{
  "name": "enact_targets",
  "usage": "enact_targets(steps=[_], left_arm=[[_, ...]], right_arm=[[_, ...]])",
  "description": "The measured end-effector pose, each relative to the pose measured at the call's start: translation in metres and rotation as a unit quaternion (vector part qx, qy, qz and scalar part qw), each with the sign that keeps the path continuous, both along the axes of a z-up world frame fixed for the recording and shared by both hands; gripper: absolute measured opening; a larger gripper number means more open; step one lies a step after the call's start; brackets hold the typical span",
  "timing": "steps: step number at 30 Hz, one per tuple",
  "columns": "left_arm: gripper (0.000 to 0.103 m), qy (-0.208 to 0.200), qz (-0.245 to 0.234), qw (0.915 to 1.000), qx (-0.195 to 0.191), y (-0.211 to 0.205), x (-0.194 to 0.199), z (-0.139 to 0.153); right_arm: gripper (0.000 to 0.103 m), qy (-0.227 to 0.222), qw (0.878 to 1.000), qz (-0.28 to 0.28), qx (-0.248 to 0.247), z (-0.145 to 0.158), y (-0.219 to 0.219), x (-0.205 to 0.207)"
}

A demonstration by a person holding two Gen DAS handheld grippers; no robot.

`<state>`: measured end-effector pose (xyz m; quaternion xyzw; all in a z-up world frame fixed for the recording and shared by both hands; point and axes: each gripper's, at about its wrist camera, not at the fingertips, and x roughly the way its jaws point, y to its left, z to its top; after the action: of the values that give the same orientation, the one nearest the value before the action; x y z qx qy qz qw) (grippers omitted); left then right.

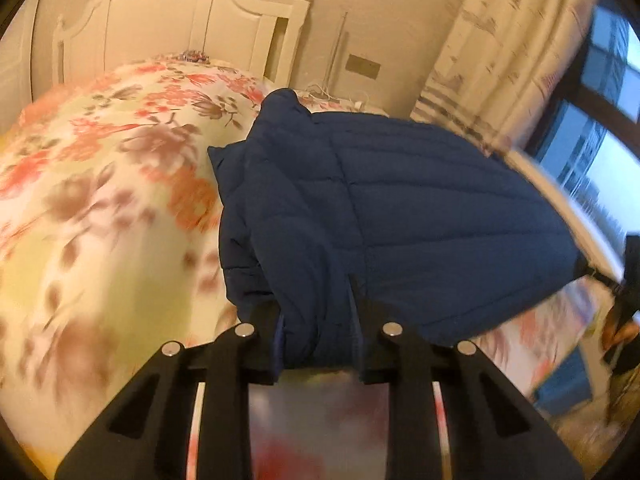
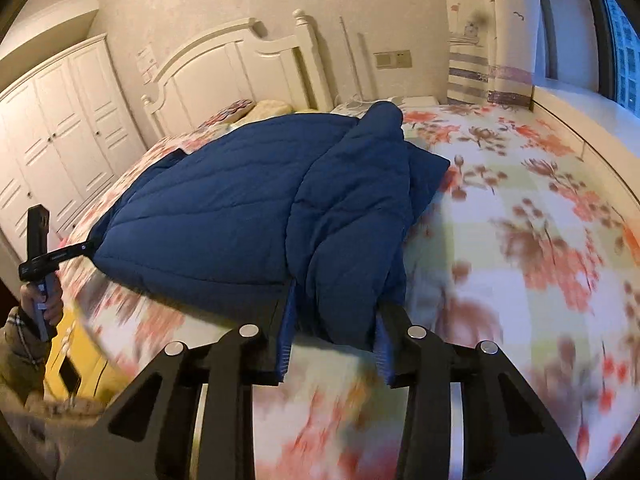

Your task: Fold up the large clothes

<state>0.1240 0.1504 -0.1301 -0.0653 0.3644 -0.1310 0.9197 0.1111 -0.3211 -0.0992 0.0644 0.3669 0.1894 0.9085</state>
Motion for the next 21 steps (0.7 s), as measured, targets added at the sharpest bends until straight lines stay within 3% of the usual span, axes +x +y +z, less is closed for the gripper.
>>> enact_targets(steps=[6, 7, 8, 9, 11, 14, 16, 19, 21], left_arm=[[0.033, 0.003, 0.014, 0.9999, 0.005, 0.01, -0.042, -0.004], [0.041, 0.006, 0.018, 0.9998, 0.011, 0.012, -0.045, -0.004], [0.054, 0.01, 0.036, 0.9989, 0.028, 0.012, -0.047, 0.0], [0.062, 0.005, 0.059, 0.9971, 0.049, 0.011, -0.05, 0.007], [0.078, -0.033, 0.082, 0.9924, 0.086, 0.005, -0.057, 0.025], [0.101, -0.13, 0.062, 0.9813, 0.127, -0.03, -0.064, 0.073], [0.101, -0.158, 0.037, 0.9761, 0.145, -0.059, -0.052, 0.092], [0.101, -0.15, 0.011, 0.9707, 0.187, -0.103, -0.004, 0.105], [0.101, -0.113, 0.01, 0.9739, 0.196, -0.125, 0.047, 0.103]], right_arm=[[0.045, 0.024, 0.999, 0.027, 0.005, 0.0, 0.0, -0.056], [0.046, 0.025, 0.999, 0.018, -0.02, 0.003, 0.0, -0.06], [0.053, 0.026, 0.999, 0.006, -0.039, 0.006, -0.002, -0.06], [0.078, 0.016, 0.996, -0.029, -0.078, 0.012, -0.005, -0.058], [0.096, -0.019, 0.99, -0.087, -0.111, 0.031, -0.009, -0.055], [0.096, -0.062, 0.993, -0.06, -0.08, 0.063, 0.015, -0.039], [0.096, -0.085, 0.992, -0.033, -0.085, 0.078, 0.052, -0.021], [0.097, -0.107, 0.988, 0.016, -0.113, 0.092, 0.119, 0.021], [0.097, -0.099, 0.985, 0.021, -0.14, 0.09, 0.156, 0.058]])
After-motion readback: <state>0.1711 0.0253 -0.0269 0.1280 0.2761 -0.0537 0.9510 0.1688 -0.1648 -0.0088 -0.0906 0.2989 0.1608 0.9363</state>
